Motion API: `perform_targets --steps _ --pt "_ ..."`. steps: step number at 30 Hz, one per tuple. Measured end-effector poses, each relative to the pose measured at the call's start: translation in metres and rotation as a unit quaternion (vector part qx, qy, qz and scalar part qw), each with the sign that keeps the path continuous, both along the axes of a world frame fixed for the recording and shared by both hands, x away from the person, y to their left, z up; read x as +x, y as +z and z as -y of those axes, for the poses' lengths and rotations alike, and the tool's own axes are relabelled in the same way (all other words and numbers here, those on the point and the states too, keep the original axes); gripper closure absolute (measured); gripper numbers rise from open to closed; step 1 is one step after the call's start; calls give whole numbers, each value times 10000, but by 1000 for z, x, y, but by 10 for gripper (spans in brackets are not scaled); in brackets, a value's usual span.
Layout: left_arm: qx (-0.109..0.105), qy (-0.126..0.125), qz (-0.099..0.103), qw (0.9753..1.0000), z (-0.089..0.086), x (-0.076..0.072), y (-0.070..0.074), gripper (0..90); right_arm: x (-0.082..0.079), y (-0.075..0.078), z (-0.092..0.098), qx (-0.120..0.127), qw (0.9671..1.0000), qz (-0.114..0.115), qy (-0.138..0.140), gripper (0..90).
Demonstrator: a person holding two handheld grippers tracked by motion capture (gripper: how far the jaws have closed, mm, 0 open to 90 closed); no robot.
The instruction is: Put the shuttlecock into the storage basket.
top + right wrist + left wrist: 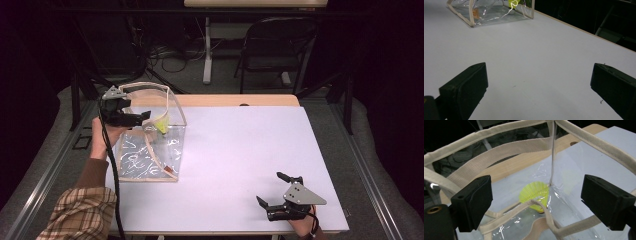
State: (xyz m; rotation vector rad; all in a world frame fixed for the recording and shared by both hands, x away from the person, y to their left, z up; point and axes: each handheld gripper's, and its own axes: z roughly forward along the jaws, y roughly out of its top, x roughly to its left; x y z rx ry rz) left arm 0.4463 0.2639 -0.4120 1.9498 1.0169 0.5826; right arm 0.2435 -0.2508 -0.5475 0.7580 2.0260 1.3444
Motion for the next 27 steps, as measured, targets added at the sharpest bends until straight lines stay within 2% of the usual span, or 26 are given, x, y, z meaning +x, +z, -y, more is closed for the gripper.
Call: perform_targets --steps 12,20,27 --pt "-1 77 145 9999 -8 -18 11 4 0 -1 3 45 10000 -12 -9 5" --pt "-16 85 271 9996 -10 -37 15 2 1 -1 4 69 10000 -22 -5 5" --pt "15 27 348 9994 -6 -55 11 2 1 0 2 61 10000 14 21 5"
